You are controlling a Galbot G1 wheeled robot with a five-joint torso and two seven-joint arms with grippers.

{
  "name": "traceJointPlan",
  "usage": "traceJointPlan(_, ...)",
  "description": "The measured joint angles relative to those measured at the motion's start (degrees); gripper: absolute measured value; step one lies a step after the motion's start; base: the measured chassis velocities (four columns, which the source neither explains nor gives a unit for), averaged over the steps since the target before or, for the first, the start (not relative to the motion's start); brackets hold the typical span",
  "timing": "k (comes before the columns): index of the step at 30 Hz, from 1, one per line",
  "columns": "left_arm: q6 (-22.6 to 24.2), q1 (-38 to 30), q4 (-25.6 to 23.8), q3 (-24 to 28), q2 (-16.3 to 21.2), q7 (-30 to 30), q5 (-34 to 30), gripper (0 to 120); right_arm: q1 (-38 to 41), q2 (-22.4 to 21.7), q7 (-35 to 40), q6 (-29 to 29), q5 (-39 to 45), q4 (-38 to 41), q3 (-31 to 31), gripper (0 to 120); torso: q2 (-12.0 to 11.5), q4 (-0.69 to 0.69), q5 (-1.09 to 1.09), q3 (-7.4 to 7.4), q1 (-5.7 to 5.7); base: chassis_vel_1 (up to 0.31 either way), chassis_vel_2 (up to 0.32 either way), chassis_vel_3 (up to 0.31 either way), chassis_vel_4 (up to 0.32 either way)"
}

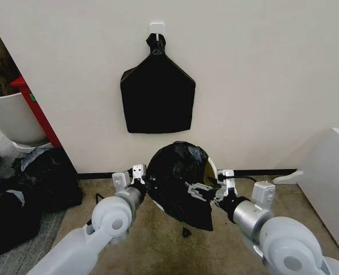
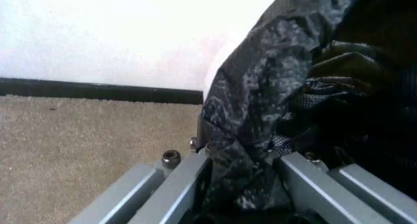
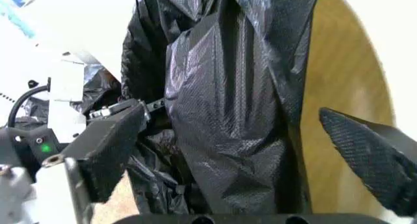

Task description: Place the garbage bag over the trash bin.

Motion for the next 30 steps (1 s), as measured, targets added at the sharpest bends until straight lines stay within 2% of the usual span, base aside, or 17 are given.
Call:
traceJointPlan(7, 0.0, -0.6, 0.1, 0.5, -0.4, 0.1, 0.0, 0, 0.2, 1.3, -0.3, 0.5, 0.2, -1.3, -2.1, 74, 0.0, 0.0, 0.0, 0.0, 0.0, 0.0, 0.0, 0.0, 0.0)
traceJointPlan(10, -0.1, -0.8, 0.2, 0.5, -0.4, 0.1, 0.0, 0, 0.2, 1.7, -0.7, 0.7, 0.2, -1.5, -2.4, 60, 0.0, 0.0, 0.0, 0.0, 0.0, 0.0, 0.0, 0.0, 0.0)
traceJointPlan(12, -0.1, -0.8, 0.3, 0.5, -0.4, 0.1, 0.0, 0, 0.3, 1.8, -0.9, 0.7, 0.1, -1.5, -2.5, 58, 0.0, 0.0, 0.0, 0.0, 0.0, 0.0, 0.0, 0.0, 0.0)
traceJointPlan(18, -0.2, -0.8, 0.6, 0.6, -0.8, 0.1, 0.1, 0, 0.5, 2.0, -1.0, 1.2, -1.0, -1.9, -2.6, 31, 0.0, 0.0, 0.0, 0.0, 0.0, 0.0, 0.0, 0.0, 0.0)
traceJointPlan(19, -0.2, -0.8, 0.6, 0.6, -0.8, 0.1, 0.1, 0, 0.5, 2.0, -1.0, 1.2, -1.0, -1.9, -2.6, 31, 0.0, 0.0, 0.0, 0.0, 0.0, 0.0, 0.0, 0.0, 0.0)
traceJointPlan(22, -0.2, -0.6, 0.8, 0.6, -0.9, 0.2, 0.2, 0, 0.6, 2.6, 0.5, 1.6, -1.9, -2.4, -3.2, 22, 0.0, 0.0, 0.0, 0.0, 0.0, 0.0, 0.0, 0.0, 0.0)
traceJointPlan(26, -0.4, -0.4, 1.7, 0.6, -1.1, 0.3, 1.2, 0, 1.0, 3.6, 3.9, 2.4, -1.8, -2.4, -4.2, 3, 0.0, 0.0, 0.0, 0.0, 0.0, 0.0, 0.0, 0.0, 0.0)
traceJointPlan(30, -0.4, -0.4, 2.1, 0.6, -1.2, 0.3, 1.9, 0, 1.0, 3.8, 4.4, 2.5, -1.9, -1.9, -4.2, 0, 0.0, 0.0, 0.0, 0.0, 0.0, 0.0, 0.0, 0.0, 0.0)
